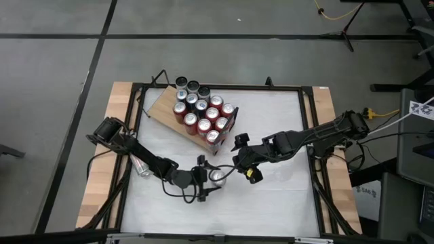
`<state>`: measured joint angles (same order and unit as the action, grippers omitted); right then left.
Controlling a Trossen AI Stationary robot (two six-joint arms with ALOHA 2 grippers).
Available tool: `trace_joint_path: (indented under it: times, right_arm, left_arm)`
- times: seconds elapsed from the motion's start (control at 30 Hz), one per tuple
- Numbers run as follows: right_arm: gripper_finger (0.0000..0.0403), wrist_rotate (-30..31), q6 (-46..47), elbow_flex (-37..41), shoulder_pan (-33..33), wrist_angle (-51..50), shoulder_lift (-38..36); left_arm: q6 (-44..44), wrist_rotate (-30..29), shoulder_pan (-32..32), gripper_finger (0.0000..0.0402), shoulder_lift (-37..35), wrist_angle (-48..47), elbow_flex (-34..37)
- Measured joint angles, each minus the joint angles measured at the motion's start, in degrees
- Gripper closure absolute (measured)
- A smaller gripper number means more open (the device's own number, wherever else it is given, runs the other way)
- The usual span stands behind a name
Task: Pick and place cans onto a shelf
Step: Put the right red/silver soda can on the shelf
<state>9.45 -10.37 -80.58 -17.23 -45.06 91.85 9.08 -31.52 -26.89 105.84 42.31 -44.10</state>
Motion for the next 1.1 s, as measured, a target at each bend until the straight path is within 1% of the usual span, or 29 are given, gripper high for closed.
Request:
trace_joint_path:
  times: [0.13,0.2,0.3,0.37,0.73,0.97,1.1]
  right_arm:
    - [0.0013,0.0,0.0,0.0,0.0,-0.1,0.0]
    - [0.0013,0.0,0.0,0.0,0.0,-0.1,0.0]
    - [0.0013,0.0,0.0,0.0,0.0,-0.1,0.0]
    - [0.0013,0.0,0.0,0.0,0.0,0.0,0.0]
    - [0.0013,0.0,0.0,0.0,0.0,0.0,0.0]
    - [0.0013,0.0,0.0,0.0,0.0,0.0,0.0]
    - [0.0013,0.0,0.0,0.0,0.0,0.0,0.0]
  left_arm:
    - [0.3,-3.7,-0.1,0.008,0.0,1.6,0.0]
    - [2.4,-5.0,-0.1,0.0097,0.0,1.6,0.0]
    - [5.3,-6.1,-0.1,0.012,0.0,1.5,0.0]
    - [5.4,-6.3,-0.1,0.0128,0.0,1.5,0.0]
    - [5.4,-6.4,-0.1,0.0128,-1.3,0.3,0.0]
    - [5.3,-6.3,-0.1,0.0128,-5.2,-1.1,0.1]
    - [3.0,-6.3,-0.3,0.0128,-8.6,-2.0,0.1]
